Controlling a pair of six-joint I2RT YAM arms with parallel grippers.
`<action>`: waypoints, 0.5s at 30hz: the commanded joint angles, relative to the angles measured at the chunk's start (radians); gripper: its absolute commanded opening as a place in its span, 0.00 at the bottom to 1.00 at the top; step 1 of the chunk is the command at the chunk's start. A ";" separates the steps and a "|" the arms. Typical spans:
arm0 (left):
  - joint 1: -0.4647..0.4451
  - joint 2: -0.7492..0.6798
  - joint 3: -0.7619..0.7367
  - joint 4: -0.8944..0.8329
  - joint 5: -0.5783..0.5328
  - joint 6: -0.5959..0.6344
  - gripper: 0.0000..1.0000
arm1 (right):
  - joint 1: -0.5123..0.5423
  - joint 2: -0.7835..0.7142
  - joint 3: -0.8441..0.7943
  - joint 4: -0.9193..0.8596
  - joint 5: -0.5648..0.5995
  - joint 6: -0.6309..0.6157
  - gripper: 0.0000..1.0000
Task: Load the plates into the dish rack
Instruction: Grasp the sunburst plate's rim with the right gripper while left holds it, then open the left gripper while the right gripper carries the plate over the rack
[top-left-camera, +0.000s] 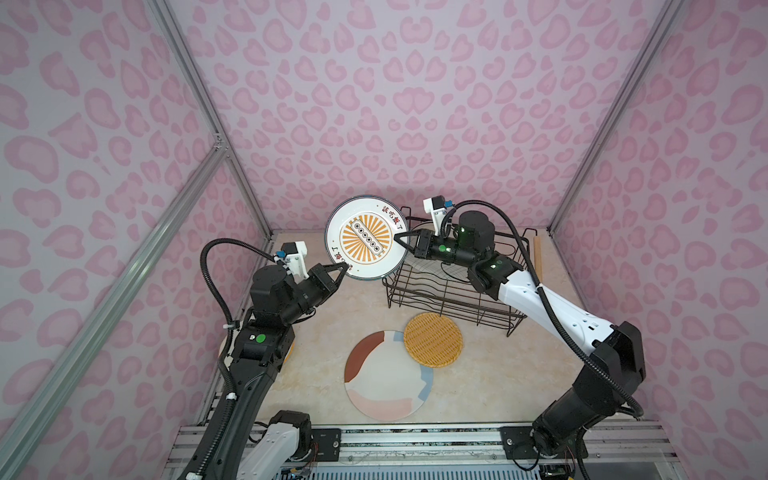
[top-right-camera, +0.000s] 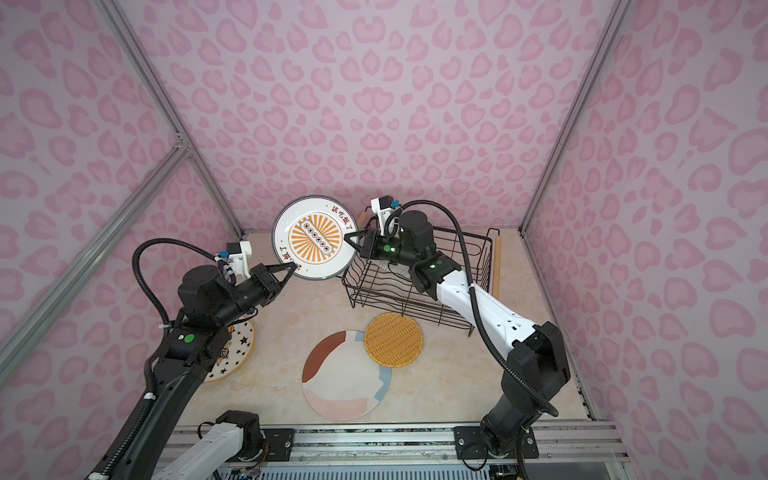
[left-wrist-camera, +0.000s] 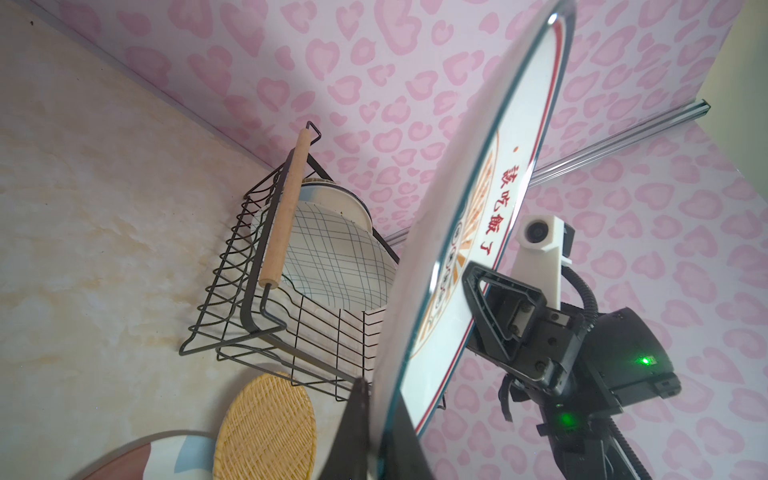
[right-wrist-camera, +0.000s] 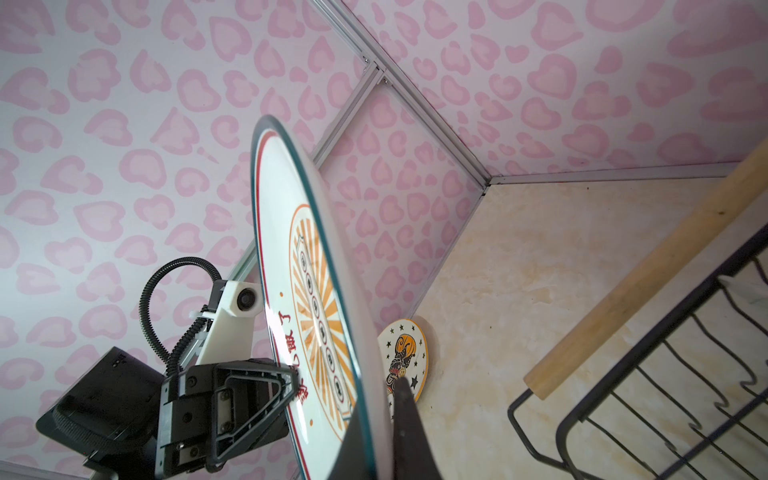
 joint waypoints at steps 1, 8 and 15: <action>-0.002 0.005 -0.003 0.037 0.014 0.044 0.04 | 0.004 -0.006 -0.005 0.103 -0.035 0.052 0.00; -0.004 -0.001 0.019 -0.029 0.012 0.126 0.34 | -0.010 -0.061 0.006 -0.032 0.024 -0.067 0.00; -0.002 -0.011 0.078 -0.085 0.102 0.262 0.97 | -0.141 -0.187 -0.074 -0.139 0.040 -0.144 0.00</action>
